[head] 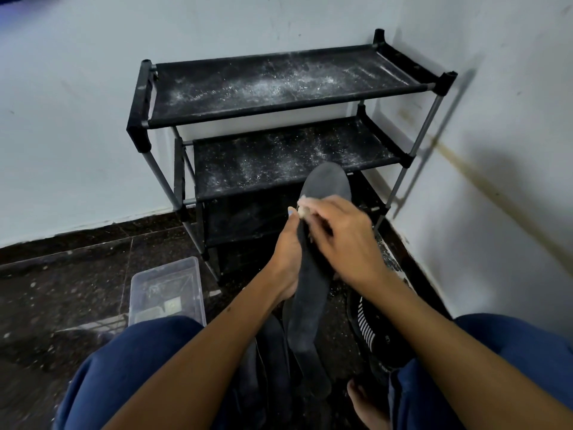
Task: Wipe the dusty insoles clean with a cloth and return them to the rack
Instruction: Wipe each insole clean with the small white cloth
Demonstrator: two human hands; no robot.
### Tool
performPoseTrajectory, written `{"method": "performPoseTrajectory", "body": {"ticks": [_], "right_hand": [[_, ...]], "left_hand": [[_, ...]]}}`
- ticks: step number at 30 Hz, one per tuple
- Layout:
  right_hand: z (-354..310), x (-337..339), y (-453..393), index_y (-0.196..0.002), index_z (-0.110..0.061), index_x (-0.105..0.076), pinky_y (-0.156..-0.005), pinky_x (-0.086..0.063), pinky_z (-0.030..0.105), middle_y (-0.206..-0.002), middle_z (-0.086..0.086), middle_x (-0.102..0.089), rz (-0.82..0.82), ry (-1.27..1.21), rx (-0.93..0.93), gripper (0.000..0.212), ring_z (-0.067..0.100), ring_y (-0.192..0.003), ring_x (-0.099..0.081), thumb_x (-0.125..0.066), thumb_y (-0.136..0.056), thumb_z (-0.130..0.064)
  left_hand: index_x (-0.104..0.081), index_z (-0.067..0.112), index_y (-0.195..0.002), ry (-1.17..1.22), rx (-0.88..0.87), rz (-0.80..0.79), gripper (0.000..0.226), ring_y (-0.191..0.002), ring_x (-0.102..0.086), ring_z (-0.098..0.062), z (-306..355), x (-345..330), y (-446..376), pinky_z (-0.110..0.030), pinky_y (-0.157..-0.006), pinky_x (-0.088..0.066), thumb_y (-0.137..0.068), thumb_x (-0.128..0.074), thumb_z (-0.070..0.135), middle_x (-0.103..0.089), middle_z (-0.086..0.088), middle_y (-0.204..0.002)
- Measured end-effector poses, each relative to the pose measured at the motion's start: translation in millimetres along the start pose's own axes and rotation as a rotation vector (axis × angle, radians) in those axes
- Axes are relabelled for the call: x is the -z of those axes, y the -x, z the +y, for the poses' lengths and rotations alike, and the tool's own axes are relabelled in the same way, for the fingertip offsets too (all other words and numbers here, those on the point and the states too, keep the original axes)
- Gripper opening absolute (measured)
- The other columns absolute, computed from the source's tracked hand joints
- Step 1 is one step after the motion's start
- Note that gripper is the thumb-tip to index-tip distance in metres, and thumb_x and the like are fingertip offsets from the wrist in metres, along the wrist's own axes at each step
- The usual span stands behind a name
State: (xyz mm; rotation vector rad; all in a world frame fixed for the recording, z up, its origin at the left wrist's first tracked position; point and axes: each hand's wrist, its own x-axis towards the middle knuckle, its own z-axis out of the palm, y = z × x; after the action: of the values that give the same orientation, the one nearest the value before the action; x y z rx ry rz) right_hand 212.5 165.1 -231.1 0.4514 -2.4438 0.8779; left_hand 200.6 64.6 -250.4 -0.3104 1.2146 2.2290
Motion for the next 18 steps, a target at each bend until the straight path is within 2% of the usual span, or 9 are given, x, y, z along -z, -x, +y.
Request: {"method": "performPoseTrajectory", "body": {"ticks": [3, 6, 8, 9, 11, 12, 14, 16, 18], "right_hand": [[24, 13, -17, -0.108, -0.012, -0.069, -0.080, -0.047, 0.024, -0.096, 0.008, -0.068, 0.146, 0.064, -0.171, 0.021, 0.018, -0.081, -0.063, -0.059, -0.090, -0.011], [36, 19, -21, -0.103, -0.016, -0.070, -0.078, -0.051, 0.034, -0.089, 0.008, -0.069, 0.204, 0.107, -0.286, 0.019, 0.020, -0.078, -0.064, -0.059, -0.089, -0.013], [26, 13, -14, -0.104, -0.014, -0.070, -0.076, -0.050, 0.032, -0.089, 0.008, -0.067, 0.167, 0.082, -0.230, 0.018, 0.018, -0.076, -0.063, -0.059, -0.089, -0.013], [19, 9, -11, -0.105, -0.013, -0.070, -0.075, -0.050, 0.029, -0.090, 0.008, -0.067, 0.128, 0.051, -0.173, 0.018, 0.016, -0.077, -0.062, -0.060, -0.090, -0.013], [10, 5, -6, -0.108, -0.011, -0.069, -0.075, -0.052, 0.027, -0.093, 0.007, -0.066, 0.038, -0.016, -0.079, 0.020, 0.016, -0.080, -0.063, -0.060, -0.090, -0.012], [9, 5, -7, -0.108, -0.010, -0.069, -0.076, -0.052, 0.026, -0.094, 0.007, -0.066, 0.024, -0.023, -0.060, 0.020, 0.016, -0.081, -0.064, -0.060, -0.090, -0.012], [17, 8, -12, -0.108, -0.011, -0.069, -0.077, -0.049, 0.023, -0.094, 0.008, -0.067, 0.073, 0.008, -0.123, 0.021, 0.016, -0.080, -0.064, -0.061, -0.089, -0.011], [26, 12, -16, -0.106, -0.013, -0.070, -0.078, -0.050, 0.030, -0.091, 0.009, -0.067, 0.111, 0.058, -0.233, 0.019, 0.019, -0.078, -0.063, -0.060, -0.089, -0.012], [24, 10, -14, -0.104, -0.013, -0.069, -0.077, -0.052, 0.035, -0.092, 0.009, -0.066, 0.085, 0.085, -0.253, 0.018, 0.020, -0.078, -0.063, -0.059, -0.090, -0.012]], "left_hand": [[-0.064, 0.012, -0.104, -0.127, 0.106, -0.087, 0.080, -0.069, -0.067, -0.027, 0, 1, 1, -0.040, -0.063, -0.055, -0.090, -0.009, 0.069, -0.071, -0.014, -0.086], [-0.061, 0.006, -0.109, -0.205, 0.161, -0.113, 0.088, -0.061, -0.066, -0.026, -5, 2, 0, -0.034, -0.056, -0.056, -0.087, -0.005, 0.071, -0.070, -0.016, -0.083], [-0.057, 0.008, -0.121, -0.217, 0.155, -0.074, 0.087, -0.068, -0.067, -0.027, -6, 2, -1, -0.038, -0.062, -0.055, -0.088, -0.006, 0.070, -0.071, -0.014, -0.087], [-0.055, 0.011, -0.124, -0.209, 0.145, -0.053, 0.084, -0.078, -0.067, -0.029, -6, 2, -1, -0.043, -0.069, -0.054, -0.088, -0.007, 0.070, -0.070, -0.015, -0.097], [-0.058, 0.017, -0.117, -0.173, 0.130, -0.038, 0.078, -0.098, -0.063, -0.031, -2, 3, 0, -0.052, -0.082, -0.047, -0.089, -0.009, 0.070, -0.064, -0.015, -0.118], [-0.059, 0.019, -0.112, -0.161, 0.128, -0.038, 0.076, -0.101, -0.062, -0.032, 0, 3, 1, -0.053, -0.084, -0.046, -0.089, -0.008, 0.070, -0.064, -0.013, -0.118], [-0.061, 0.017, -0.107, -0.171, 0.122, -0.043, 0.077, -0.085, -0.065, -0.031, 2, 3, 2, -0.048, -0.076, -0.051, -0.089, -0.007, 0.069, -0.069, -0.013, -0.099], [-0.063, 0.011, -0.103, -0.206, 0.122, -0.044, 0.083, -0.068, -0.066, -0.028, 1, 3, 2, -0.039, -0.062, -0.055, -0.089, -0.006, 0.070, -0.071, -0.014, -0.079], [-0.063, 0.011, -0.104, -0.217, 0.114, -0.020, 0.082, -0.071, -0.067, -0.028, 0, 4, 2, -0.040, -0.065, -0.055, -0.089, -0.007, 0.070, -0.071, -0.015, -0.083]]}}
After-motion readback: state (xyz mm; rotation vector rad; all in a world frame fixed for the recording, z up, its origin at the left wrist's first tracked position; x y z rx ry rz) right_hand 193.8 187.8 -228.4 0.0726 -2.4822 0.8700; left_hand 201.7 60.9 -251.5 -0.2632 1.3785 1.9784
